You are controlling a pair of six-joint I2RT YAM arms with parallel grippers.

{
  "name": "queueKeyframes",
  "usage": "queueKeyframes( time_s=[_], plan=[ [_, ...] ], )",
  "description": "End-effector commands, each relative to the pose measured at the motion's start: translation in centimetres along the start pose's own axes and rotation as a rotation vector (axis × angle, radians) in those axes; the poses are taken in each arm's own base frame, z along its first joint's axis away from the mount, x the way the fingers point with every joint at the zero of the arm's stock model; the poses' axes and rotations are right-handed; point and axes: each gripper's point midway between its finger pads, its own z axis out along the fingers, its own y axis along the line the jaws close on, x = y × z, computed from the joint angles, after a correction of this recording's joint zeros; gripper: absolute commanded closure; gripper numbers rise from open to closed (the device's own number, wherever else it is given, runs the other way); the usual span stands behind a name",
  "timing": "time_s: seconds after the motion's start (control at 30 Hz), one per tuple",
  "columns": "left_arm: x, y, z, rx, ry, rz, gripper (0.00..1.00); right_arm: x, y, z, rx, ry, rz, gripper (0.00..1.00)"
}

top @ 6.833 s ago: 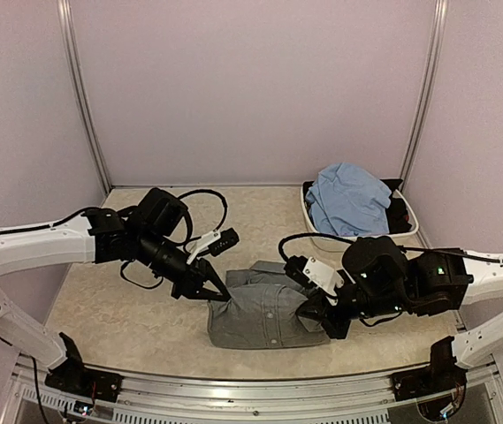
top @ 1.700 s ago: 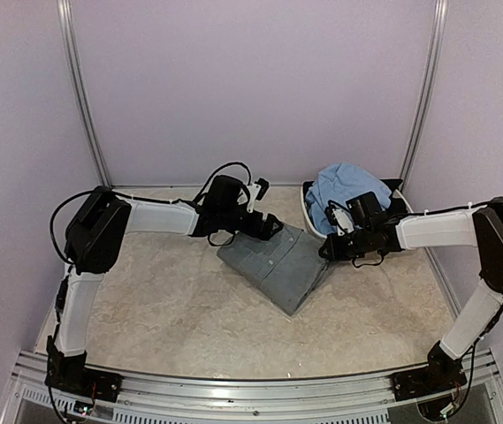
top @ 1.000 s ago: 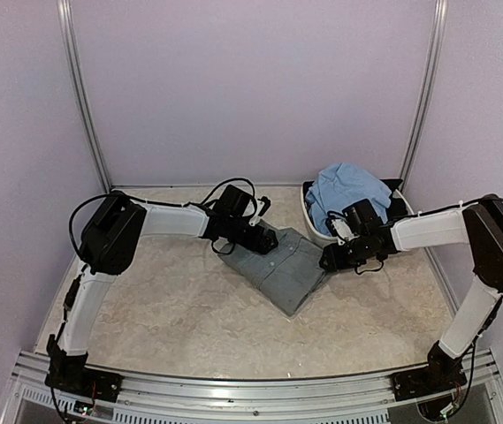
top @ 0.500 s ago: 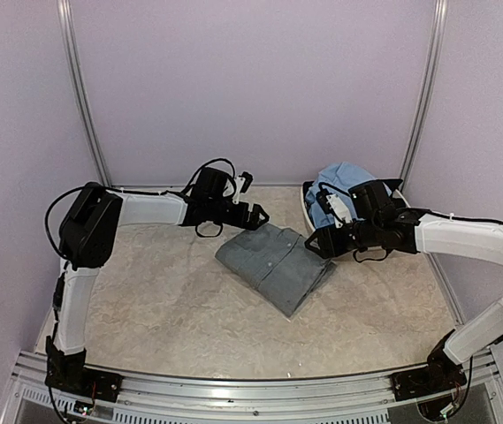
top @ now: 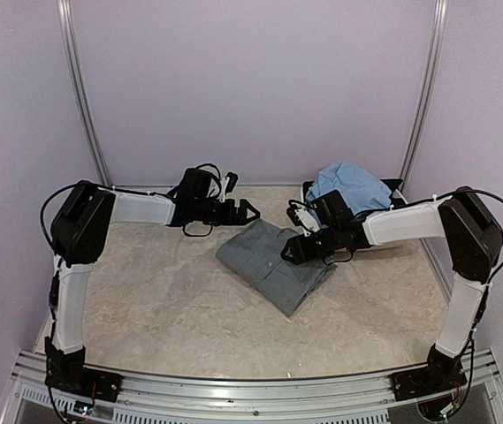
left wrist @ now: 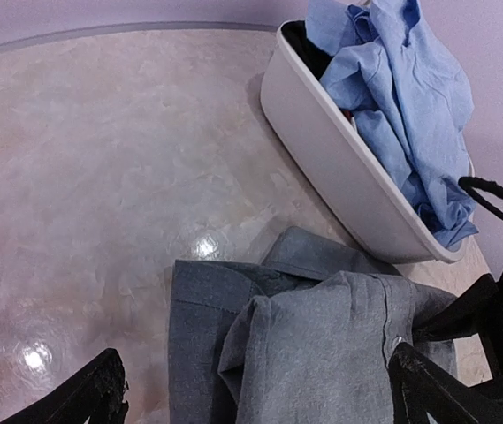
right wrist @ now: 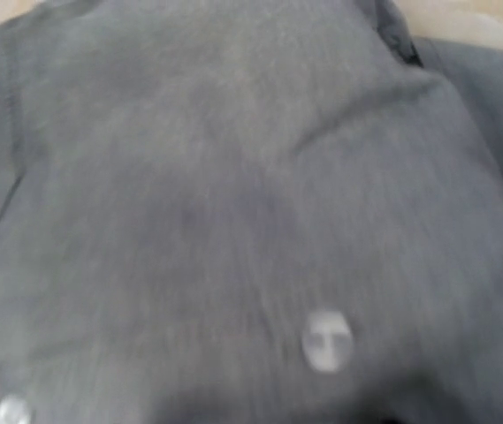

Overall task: Fold and stack the long sleeve shirts
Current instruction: Smooth out the square-folded shirt at the center of the board.

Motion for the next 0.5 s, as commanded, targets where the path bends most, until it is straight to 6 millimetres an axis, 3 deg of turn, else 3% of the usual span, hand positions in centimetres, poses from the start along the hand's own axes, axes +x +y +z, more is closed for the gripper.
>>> queueKeyframes(
  time_s=[0.0,0.17,0.3,0.47],
  plan=[
    [2.5,1.4,-0.6,-0.013,0.053,-0.084,0.01,0.0,0.4,2.7,-0.013,0.029,-0.005,0.43],
    [3.8,2.5,-2.8,-0.072,0.059,-0.107,0.01,3.2,1.7,5.0,-0.01,0.134,-0.095,0.43],
    [3.5,3.2,-5.2,-0.125,0.039,-0.119,0.01,5.3,4.4,6.0,-0.087,0.196,-0.218,0.43],
    [4.5,4.2,-8.1,-0.19,0.053,-0.164,0.01,6.5,8.1,5.9,-0.237,0.221,-0.37,0.43]
  ],
)
